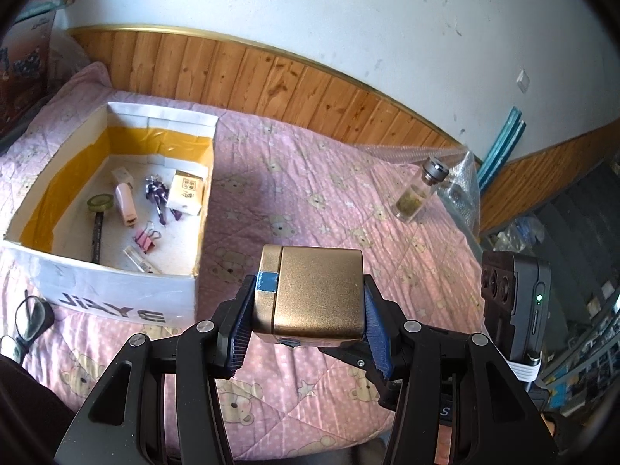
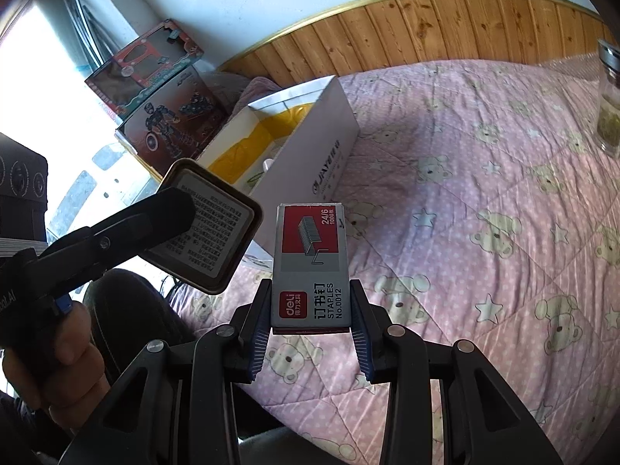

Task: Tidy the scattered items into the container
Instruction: 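Carry the gold tin and red staples box with both grippers over the box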

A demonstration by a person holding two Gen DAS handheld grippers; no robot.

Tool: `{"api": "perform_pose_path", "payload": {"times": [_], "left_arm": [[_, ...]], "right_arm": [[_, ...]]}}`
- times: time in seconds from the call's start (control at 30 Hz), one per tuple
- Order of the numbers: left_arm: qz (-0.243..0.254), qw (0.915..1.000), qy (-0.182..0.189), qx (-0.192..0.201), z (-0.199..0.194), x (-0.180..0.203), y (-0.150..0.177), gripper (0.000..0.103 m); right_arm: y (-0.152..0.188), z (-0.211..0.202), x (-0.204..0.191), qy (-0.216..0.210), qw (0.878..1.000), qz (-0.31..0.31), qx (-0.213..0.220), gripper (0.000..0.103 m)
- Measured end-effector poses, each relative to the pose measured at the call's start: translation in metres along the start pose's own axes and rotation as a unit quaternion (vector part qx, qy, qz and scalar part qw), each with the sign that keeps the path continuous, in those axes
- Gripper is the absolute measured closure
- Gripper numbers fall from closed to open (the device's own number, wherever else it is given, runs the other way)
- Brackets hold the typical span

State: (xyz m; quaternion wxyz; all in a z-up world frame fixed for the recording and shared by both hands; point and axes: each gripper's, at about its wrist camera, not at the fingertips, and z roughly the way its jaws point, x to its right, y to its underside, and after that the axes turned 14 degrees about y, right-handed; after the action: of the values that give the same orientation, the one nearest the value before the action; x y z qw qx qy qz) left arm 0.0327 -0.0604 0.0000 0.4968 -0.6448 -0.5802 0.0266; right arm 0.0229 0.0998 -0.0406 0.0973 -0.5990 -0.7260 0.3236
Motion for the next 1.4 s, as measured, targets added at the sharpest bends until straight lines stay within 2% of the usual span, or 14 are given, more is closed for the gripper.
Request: {"api": "perform_pose_path", "payload": {"times": [0.53,1.1,1.4], "left_arm": [[-0.036,0.9983,0.004,0.046,-0.04,-0.03,-0.011,0.05],[-0.06,0.9941,0.0,0.09,-0.077,-0.067,-0.032,0.05],[-0.074,0.9914,-0.01,0.108,-0.09,-0.093,-0.043,0.05]], "right_arm": [[-0.017,-0.003,-0.038,-0.011,0.999,-0.033,0.009,0.064],[-0.046,0.009,-0.097,-0.03,0.996,-0.076,0.02,0.064],[-0.06,0.021,-0.108,-0.03,0.996,-0.08,0.02,0.064]]}}
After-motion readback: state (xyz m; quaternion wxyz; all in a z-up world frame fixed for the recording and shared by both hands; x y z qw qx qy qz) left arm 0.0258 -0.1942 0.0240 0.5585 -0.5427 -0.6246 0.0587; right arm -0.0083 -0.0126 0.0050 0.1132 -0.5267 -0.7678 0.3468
